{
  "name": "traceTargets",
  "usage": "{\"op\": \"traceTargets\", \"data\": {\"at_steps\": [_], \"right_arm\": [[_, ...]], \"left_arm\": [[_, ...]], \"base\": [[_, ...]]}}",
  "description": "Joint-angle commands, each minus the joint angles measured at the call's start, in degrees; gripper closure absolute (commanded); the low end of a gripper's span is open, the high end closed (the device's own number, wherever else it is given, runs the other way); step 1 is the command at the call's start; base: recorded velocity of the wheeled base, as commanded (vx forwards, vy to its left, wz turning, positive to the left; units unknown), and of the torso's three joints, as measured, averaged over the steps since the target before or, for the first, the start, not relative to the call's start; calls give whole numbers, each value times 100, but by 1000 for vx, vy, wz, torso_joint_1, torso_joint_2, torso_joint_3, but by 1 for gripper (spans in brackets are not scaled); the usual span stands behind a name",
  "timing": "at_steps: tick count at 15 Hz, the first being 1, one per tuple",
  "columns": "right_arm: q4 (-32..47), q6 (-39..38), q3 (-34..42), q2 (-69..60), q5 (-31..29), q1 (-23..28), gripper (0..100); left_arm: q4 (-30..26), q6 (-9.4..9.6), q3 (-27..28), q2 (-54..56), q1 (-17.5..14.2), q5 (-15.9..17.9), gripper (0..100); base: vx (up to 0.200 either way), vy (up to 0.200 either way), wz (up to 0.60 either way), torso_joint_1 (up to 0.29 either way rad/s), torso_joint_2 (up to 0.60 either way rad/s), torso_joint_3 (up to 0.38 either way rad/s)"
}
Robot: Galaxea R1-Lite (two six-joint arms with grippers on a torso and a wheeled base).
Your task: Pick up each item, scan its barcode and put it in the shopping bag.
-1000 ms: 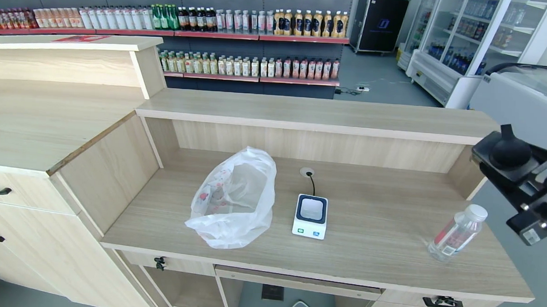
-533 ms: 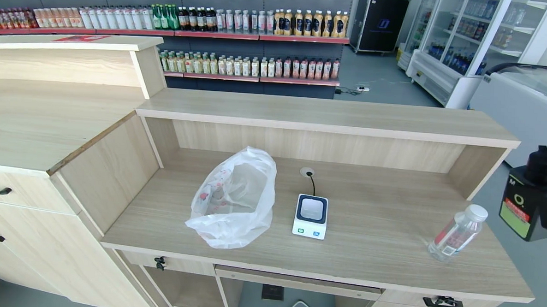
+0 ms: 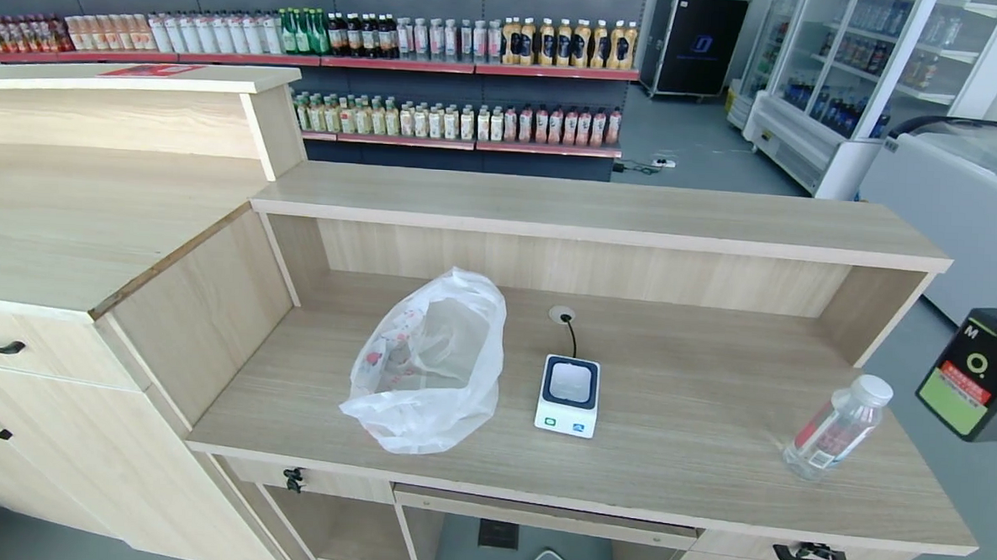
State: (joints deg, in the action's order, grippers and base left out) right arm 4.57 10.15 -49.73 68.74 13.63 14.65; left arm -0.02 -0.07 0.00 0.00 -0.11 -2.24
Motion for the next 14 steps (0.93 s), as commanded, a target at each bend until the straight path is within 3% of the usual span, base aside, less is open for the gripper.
{"op": "traceTargets", "data": {"at_steps": [1, 5, 8, 10, 12, 14], "right_arm": [[-123, -268, 16, 52, 281, -165, 100], [-273, -866, 77, 333, 333, -305, 100], [-501, -1297, 270, 957, 342, -384, 100], [-1635, -1692, 613, 1423, 430, -384, 100], [-2224, -1798, 780, 1730, 1142, -165, 100], [-2215, -1806, 807, 1836, 1995, 90, 100]], "left_arm": [[2, -1, 0, 0, -7, -4, 0], [2, -1, 0, 0, -7, -4, 0], [2, -1, 0, 0, -7, -4, 0], [2, -1, 0, 0, -7, -4, 0], [2, -1, 0, 0, -7, -4, 0], [2, -1, 0, 0, -7, -4, 0]], "base": [[0, 0, 600, -2, 2, 2], [0, 0, 600, 5, 2, 4], [0, 0, 0, 0, 0, 0], [0, 0, 0, 0, 0, 0], [0, 0, 0, 0, 0, 0], [0, 0, 0, 0, 0, 0]]}}
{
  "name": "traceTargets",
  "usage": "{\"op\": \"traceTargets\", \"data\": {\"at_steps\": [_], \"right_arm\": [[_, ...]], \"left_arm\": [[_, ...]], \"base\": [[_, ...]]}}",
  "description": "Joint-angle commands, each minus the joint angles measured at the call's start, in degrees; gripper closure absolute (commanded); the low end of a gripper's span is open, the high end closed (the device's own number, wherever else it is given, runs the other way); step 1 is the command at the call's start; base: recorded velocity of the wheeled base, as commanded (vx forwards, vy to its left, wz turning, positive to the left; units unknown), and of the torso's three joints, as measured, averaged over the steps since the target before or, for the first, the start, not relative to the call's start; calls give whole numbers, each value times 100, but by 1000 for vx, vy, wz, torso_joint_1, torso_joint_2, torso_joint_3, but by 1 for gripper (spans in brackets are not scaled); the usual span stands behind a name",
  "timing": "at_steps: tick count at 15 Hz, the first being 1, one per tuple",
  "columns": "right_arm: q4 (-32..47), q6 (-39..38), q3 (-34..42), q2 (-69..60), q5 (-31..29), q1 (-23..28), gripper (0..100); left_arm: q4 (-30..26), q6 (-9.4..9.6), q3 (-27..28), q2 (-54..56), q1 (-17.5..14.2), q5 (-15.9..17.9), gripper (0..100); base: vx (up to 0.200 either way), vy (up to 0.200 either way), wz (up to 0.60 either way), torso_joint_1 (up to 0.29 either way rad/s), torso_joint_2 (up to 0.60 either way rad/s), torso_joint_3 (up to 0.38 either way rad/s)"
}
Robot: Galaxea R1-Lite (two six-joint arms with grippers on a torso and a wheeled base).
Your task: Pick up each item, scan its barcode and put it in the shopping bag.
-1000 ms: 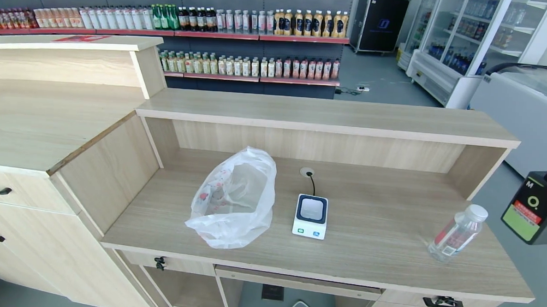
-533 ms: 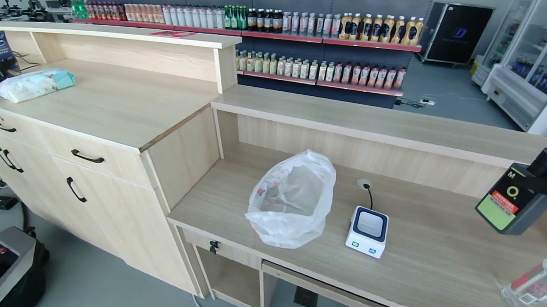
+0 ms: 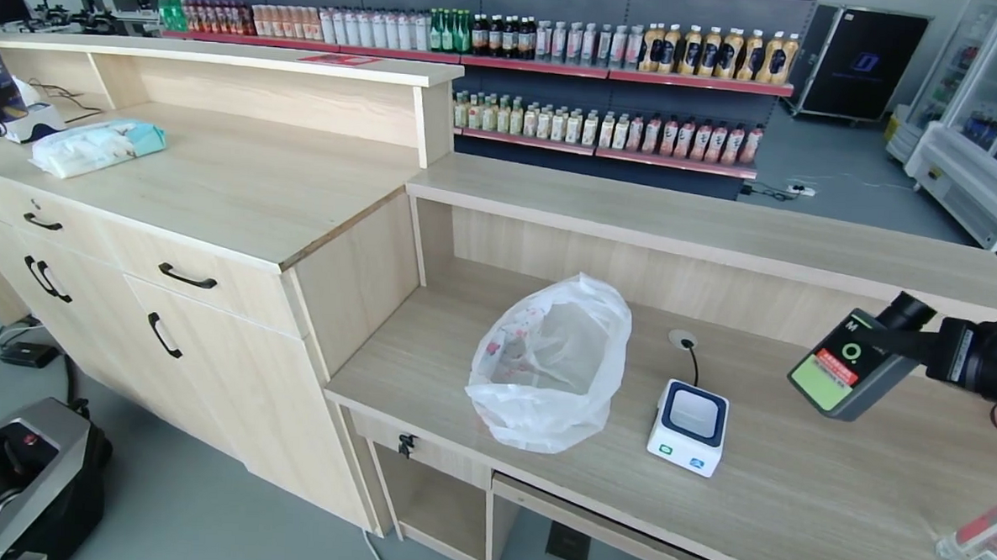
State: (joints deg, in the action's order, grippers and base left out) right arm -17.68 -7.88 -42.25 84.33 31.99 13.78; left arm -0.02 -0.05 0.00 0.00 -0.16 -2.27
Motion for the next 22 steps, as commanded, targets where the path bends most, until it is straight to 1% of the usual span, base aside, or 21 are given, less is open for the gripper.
{"op": "traceTargets", "data": {"at_steps": [1, 2, 4, 5, 7, 8, 10, 14, 16, 22], "right_arm": [[10, -4, 103, 303, 405, 284, 100], [-8, -4, 182, 408, 730, 451, 100], [-8, -4, 209, 435, 827, 538, 100], [-25, -39, 200, 549, 976, 793, 100], [-509, -39, 367, 795, 1108, 1101, 100], [-535, -39, 349, 857, 1284, 1224, 100], [-561, -47, 376, 944, 1415, 1347, 100], [-887, -56, 455, 1226, 1530, 1382, 100], [-1142, -56, 455, 1428, 1530, 1321, 100], [-1212, -4, 464, 1683, 1565, 1022, 100]], "left_arm": [[2, -4, 0, 0, -2, -2, 0], [2, -4, 0, 0, -2, -2, 0], [2, -4, 0, 0, -2, -2, 0], [2, -4, 0, 0, 7, -2, 0], [2, -4, 0, 0, -2, -2, 0], [2, -4, 0, 0, -2, -2, 0], [2, -4, 0, 0, -2, -2, 0], [2, -4, 0, 0, -2, -2, 0], [2, -4, 0, 0, -2, -2, 0], [2, -4, 0, 0, -2, -2, 0]], "base": [[0, 0, 0, 0, 0, 0], [0, 0, 0, 0, 0, 0], [0, 0, 0, 0, 0, 0], [0, 0, 0, 0, 0, 0], [0, 0, 0, 0, 0, 0], [0, 0, 0, 0, 0, 0], [0, 0, 0, 0, 0, 0], [0, 0, 0, 0, 0, 0], [0, 0, 0, 0, 0, 0], [0, 0, 0, 0, 0, 0]]}}
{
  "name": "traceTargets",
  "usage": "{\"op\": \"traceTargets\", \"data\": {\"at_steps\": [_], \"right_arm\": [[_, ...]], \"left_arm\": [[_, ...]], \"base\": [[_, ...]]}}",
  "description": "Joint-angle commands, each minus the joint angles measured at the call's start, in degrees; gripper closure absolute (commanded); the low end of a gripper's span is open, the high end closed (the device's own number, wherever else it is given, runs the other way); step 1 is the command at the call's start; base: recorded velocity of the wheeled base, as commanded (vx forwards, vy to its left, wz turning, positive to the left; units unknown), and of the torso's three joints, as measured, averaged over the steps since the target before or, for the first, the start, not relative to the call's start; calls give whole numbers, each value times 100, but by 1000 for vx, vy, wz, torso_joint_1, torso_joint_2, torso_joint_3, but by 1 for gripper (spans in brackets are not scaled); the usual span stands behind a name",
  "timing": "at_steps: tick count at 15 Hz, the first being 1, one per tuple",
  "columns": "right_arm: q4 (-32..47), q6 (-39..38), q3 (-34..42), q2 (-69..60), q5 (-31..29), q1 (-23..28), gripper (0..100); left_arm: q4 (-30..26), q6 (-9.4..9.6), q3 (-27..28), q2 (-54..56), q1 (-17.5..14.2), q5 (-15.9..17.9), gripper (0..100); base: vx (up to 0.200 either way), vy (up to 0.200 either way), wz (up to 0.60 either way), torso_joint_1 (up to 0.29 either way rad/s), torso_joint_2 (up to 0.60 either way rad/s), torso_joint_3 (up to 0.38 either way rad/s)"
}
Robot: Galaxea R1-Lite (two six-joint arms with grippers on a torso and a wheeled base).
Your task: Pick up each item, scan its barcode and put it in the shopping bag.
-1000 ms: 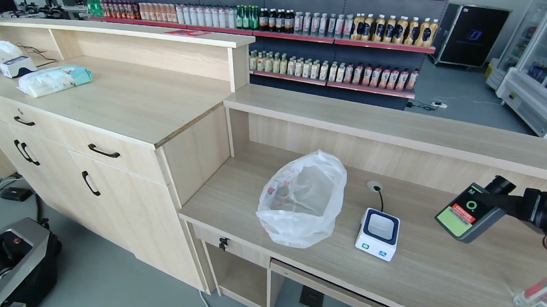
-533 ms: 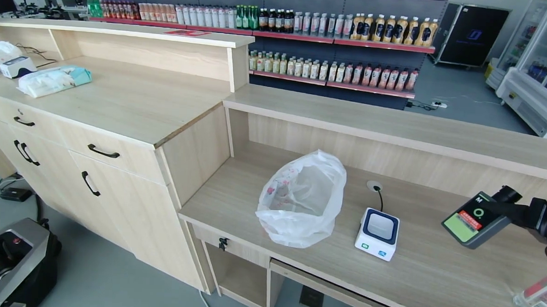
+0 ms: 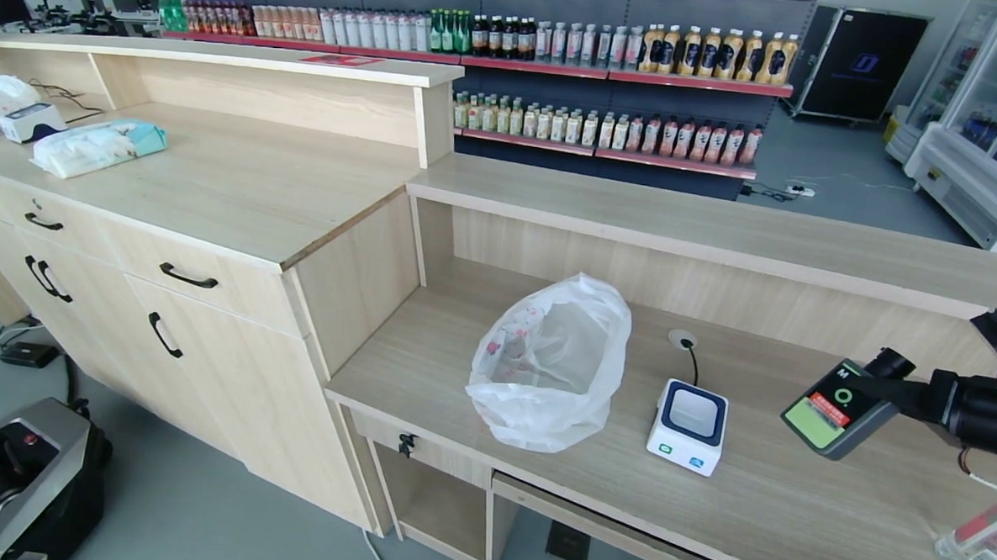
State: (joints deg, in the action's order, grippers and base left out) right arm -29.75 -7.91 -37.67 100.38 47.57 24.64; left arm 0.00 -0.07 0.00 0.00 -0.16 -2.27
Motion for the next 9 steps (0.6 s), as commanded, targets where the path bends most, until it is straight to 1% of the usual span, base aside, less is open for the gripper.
{"op": "traceTargets", "data": {"at_steps": [1, 9], "right_arm": [[-5, 0, 32, 78, 7, -91, 100], [-14, 0, 23, 70, 16, -108, 100]], "left_arm": [[0, -1, 0, 0, -2, -2, 0], [0, -1, 0, 0, -2, -2, 0]], "base": [[0, 0, 0, 0, 0, 0], [0, 0, 0, 0, 0, 0]]}}
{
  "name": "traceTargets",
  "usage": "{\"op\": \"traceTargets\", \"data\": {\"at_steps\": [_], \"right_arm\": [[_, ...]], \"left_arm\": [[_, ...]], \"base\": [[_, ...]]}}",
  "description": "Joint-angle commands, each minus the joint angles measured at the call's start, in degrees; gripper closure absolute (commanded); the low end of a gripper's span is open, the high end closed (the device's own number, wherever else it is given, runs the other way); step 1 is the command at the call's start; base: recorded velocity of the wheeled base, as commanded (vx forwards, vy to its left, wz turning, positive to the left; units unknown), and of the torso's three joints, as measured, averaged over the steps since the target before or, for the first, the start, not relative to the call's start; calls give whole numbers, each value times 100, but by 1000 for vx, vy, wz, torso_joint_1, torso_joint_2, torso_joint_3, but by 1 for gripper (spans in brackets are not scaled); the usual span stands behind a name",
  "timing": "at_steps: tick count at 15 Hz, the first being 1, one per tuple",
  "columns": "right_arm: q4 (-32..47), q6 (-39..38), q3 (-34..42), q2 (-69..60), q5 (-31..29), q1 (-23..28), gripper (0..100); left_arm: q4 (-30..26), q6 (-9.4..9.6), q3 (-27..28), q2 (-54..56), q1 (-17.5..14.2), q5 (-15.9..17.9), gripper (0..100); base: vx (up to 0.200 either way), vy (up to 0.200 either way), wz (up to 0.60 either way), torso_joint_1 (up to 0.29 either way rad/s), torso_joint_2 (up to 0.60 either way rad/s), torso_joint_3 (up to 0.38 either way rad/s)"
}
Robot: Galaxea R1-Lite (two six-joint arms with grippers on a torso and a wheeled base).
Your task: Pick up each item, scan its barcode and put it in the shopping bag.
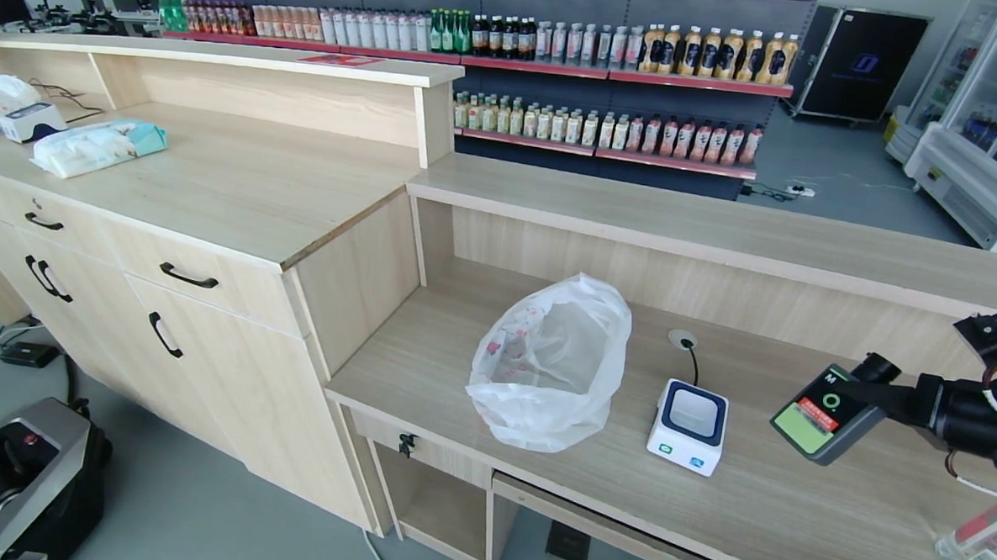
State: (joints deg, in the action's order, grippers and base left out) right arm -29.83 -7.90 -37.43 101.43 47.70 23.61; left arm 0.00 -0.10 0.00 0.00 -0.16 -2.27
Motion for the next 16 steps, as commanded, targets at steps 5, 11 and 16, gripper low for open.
{"op": "traceTargets", "data": {"at_steps": [5, 11, 16], "right_arm": [[74, 1924, 104, -1723, -1272, -595, 100], [-489, 3541, 499, -2716, -3821, -1219, 100], [-726, 3506, 535, -2654, -3847, -1544, 100]], "left_arm": [[0, 1, 0, 0, -2, -2, 0], [0, 1, 0, 0, -2, -2, 0], [0, 1, 0, 0, -2, -2, 0]], "base": [[0, 0, 0, 0, 0, 0], [0, 0, 100, 0, -1, 0], [0, 0, 600, 1, 2, 1]]}}
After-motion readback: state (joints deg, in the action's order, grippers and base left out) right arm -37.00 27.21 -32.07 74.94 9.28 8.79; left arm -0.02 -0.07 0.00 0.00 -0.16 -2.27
